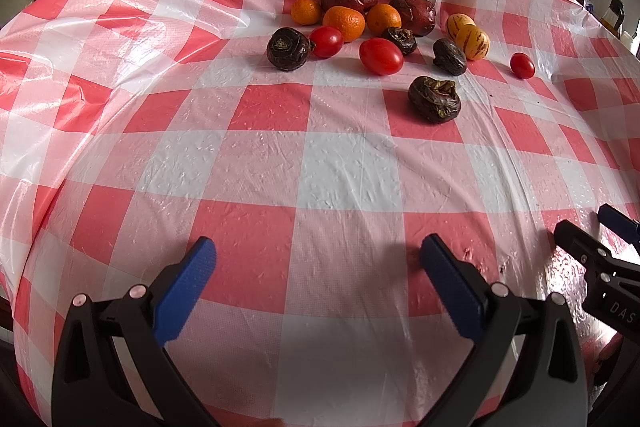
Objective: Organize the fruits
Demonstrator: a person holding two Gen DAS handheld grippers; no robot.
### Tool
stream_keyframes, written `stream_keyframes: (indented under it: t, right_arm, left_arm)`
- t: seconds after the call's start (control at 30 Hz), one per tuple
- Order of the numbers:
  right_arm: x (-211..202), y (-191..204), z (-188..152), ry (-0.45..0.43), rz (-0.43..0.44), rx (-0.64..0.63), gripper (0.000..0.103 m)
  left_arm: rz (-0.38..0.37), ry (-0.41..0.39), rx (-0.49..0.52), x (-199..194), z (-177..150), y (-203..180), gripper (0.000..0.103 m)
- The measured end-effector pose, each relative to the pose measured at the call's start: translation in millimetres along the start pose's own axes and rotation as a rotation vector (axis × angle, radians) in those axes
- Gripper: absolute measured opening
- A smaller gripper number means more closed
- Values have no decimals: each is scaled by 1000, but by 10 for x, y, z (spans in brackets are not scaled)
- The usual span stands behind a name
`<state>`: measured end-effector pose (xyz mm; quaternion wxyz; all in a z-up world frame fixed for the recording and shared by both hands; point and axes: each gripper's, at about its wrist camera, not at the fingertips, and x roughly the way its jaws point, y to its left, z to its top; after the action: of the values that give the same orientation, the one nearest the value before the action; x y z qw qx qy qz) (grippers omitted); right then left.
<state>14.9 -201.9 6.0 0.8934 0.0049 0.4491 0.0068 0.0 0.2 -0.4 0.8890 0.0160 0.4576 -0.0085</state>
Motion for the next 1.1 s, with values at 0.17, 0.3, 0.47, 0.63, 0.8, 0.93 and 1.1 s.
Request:
stream_keyframes:
  t: [0.17, 0.3, 0.47, 0.63, 0.8, 0.93, 1.1]
  right_arm:
    - [0, -1, 1, 0, 0, 0, 88]
    - [0, -2, 2, 0, 1, 0, 88]
    - [1, -3, 4, 0, 0, 0, 88]
    - [-1, 5, -1, -1, 3, -2, 88]
    - [4, 8, 0, 2, 1, -8, 87]
    - [13, -82, -13, 33, -21, 13, 87]
    - [-13, -397, -22, 22, -70, 124, 87]
  left_arm:
    - [0, 0, 0, -1, 1, -1, 102]
    - [1, 0, -1, 0, 0, -2, 102]
    - [7, 3, -8, 8, 17, -27, 102]
    - [-27, 39, 16, 23, 41, 3, 102]
    - [-87, -20, -33, 0, 240, -12, 102]
    - [-80, -44, -10, 142, 528, -333, 102]
    - [-98, 19, -19, 474, 755, -619, 102]
